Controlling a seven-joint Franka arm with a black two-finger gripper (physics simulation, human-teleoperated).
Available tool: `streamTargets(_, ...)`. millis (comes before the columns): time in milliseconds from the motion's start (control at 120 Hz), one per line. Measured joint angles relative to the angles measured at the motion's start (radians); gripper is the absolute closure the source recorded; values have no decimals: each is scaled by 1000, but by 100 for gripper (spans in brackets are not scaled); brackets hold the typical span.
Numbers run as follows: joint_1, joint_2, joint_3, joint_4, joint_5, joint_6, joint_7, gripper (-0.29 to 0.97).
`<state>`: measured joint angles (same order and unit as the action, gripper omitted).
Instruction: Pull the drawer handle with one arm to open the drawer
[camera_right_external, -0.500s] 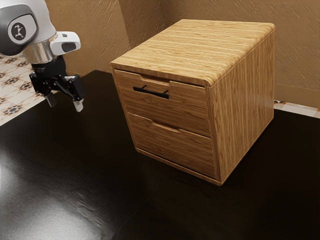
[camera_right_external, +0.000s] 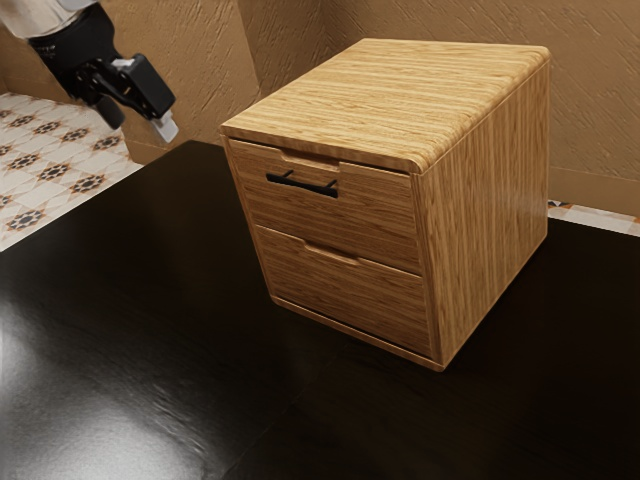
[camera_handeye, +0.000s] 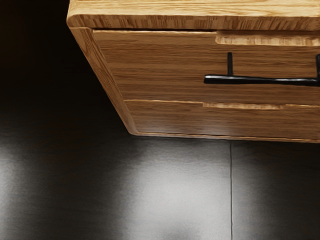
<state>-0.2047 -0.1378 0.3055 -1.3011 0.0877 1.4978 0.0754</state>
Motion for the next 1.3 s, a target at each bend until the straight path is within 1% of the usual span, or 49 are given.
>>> streamTargets(392, 2, 0, 16, -12, 7, -3, 6, 0)
streamTargets(508, 4, -4, 18, -20, 9, -38, 7, 0)
streamTargets(567, -2, -65, 12, -88, 12, -57, 8, 0)
streamTargets(592, -24, -108, 12, -135, 13, -64, 7, 0)
streamTargets(642, -57, -198, 14, -272, 18, -76, 7, 0)
streamTargets(717, -64, -346, 4, -483, 26, -89, 4, 0)
streamTargets(758, -72, -386, 4, -546, 32, -96, -1, 0)
streamTargets(808, -81, -399, 1, -565, 48, -100, 11, 0)
streamTargets(842, -93, -408, -10, -576, 70, -86, 36, 0)
streamTargets(892, -187, -443, -15, -617, 120, -24, 103, 0)
streamTargets(925, -233, -455, -25, -632, 145, 15, 156, 0)
streamTargets(958, -271, -456, -31, -640, 162, 48, 210, 0)
streamTargets(992, -319, -445, -17, -643, 176, 75, 262, 0)
streamTargets(1050, -358, -434, -2, -645, 192, 114, 346, 0)
streamTargets(1108, -367, -431, 7, -650, 205, 144, 423, 0)
streamTargets(1158, -354, -441, 20, -668, 196, 158, 480, 0)
streamTargets(1300, -299, -474, 44, -677, 154, 105, 602, 0)
